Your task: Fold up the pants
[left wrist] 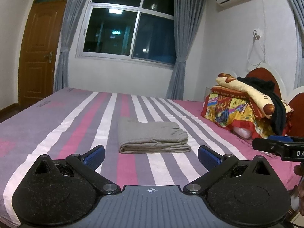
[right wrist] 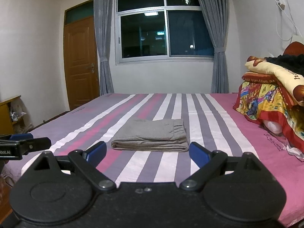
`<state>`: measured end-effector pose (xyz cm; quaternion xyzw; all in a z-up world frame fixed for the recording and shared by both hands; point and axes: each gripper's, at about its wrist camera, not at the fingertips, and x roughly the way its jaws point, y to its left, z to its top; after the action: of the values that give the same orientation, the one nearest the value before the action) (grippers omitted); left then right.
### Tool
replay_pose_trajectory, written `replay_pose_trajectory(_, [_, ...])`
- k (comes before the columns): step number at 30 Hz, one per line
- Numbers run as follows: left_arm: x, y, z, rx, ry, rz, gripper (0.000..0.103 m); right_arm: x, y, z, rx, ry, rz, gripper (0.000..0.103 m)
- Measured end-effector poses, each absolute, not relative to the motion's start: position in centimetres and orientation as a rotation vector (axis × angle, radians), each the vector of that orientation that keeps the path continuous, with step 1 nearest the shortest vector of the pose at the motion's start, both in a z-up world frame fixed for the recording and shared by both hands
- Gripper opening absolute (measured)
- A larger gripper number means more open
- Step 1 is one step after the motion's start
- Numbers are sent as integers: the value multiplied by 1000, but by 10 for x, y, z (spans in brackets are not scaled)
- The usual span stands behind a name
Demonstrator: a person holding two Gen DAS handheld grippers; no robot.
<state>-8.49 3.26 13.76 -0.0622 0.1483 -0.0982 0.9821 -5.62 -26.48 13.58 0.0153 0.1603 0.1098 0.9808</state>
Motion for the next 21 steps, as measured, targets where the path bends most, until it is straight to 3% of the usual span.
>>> replay_pose_trajectory(21, [-85, 35, 140, -126, 291, -198, 103, -59, -264, 138, 30, 314, 220, 93])
